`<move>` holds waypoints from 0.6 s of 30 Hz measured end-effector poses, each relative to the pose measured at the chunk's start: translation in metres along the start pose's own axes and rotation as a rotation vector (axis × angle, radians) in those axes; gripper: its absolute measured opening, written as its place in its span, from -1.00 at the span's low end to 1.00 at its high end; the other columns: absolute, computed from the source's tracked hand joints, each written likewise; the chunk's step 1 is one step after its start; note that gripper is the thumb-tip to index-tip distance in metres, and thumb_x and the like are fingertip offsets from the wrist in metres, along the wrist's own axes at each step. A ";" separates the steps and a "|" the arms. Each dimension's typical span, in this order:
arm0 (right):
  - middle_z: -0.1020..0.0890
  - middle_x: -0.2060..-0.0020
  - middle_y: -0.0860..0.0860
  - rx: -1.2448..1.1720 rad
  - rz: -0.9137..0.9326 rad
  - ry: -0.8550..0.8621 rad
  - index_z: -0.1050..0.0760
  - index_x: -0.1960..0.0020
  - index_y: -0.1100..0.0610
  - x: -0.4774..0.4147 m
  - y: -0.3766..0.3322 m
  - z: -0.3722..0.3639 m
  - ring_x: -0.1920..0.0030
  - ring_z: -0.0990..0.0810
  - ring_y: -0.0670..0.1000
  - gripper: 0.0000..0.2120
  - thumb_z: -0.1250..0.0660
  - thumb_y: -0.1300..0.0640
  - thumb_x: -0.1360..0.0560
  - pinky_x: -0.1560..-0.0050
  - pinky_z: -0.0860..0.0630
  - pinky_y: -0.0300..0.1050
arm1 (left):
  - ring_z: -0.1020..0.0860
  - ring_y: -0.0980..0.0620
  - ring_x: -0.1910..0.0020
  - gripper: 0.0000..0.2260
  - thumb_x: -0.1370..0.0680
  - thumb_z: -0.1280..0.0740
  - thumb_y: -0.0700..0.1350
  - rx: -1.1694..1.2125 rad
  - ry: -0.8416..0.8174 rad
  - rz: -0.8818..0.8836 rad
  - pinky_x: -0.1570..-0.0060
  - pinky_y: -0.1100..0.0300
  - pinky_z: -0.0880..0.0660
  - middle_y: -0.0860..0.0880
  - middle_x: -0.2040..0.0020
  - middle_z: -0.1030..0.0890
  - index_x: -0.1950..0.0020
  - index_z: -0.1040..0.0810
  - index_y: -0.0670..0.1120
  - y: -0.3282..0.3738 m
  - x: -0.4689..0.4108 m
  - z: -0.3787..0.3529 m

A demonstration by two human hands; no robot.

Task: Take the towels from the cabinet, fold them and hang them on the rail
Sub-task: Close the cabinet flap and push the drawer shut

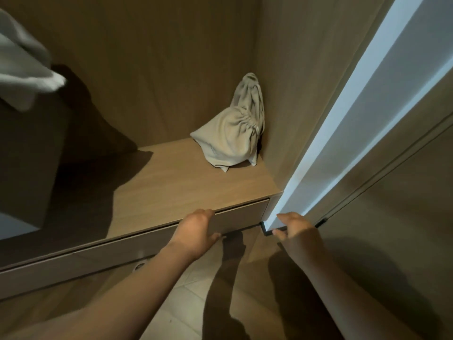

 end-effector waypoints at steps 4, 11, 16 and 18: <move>-0.65 -0.15 0.10 0.027 -0.045 -0.072 -0.58 -0.24 0.18 0.042 -0.037 0.078 -0.15 -0.63 0.08 -0.61 -0.48 0.08 -0.45 -0.15 -0.53 -0.12 | -0.47 -0.09 -0.26 -0.59 -0.53 -0.33 0.02 0.040 -0.029 0.019 -0.23 0.12 -0.40 -0.11 -0.28 -0.50 -0.33 -0.43 -0.10 0.036 0.061 0.061; -0.54 -0.29 -0.02 -0.022 -0.135 -0.176 -0.48 -0.34 0.01 0.111 -0.080 0.188 -0.27 -0.53 0.00 -0.58 -0.38 -0.04 -0.51 -0.22 -0.47 -0.17 | -0.50 -0.06 -0.22 -0.61 -0.55 -0.29 0.07 0.021 -0.069 0.043 -0.17 0.13 -0.45 -0.08 -0.25 -0.51 -0.33 -0.42 -0.05 0.111 0.167 0.138; -0.49 -0.32 -0.08 -0.088 -0.092 -0.194 -0.42 -0.38 -0.05 0.157 -0.091 0.251 -0.29 -0.49 -0.02 -0.59 -0.34 -0.01 -0.55 -0.21 -0.45 -0.19 | -0.50 -0.03 -0.21 -0.61 -0.54 -0.32 0.07 0.080 0.044 0.082 -0.17 0.14 -0.44 -0.06 -0.23 -0.53 -0.31 -0.45 -0.06 0.157 0.222 0.176; -0.51 -0.30 -0.09 -0.119 -0.092 -0.193 -0.44 -0.36 -0.07 0.173 -0.090 0.275 -0.27 -0.51 -0.04 -0.60 -0.37 0.01 -0.54 -0.16 -0.47 -0.20 | -0.52 -0.02 -0.19 -0.61 -0.53 -0.34 0.07 0.115 0.101 0.107 -0.17 0.13 -0.45 -0.06 -0.22 -0.54 -0.30 -0.47 -0.07 0.172 0.245 0.184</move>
Point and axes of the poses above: each hand's wrist, its own x-axis away from the middle knuckle, its own z-axis out of the back of the hand, y = z × x, the point moved 6 cm from there along -x, towards the middle knuckle
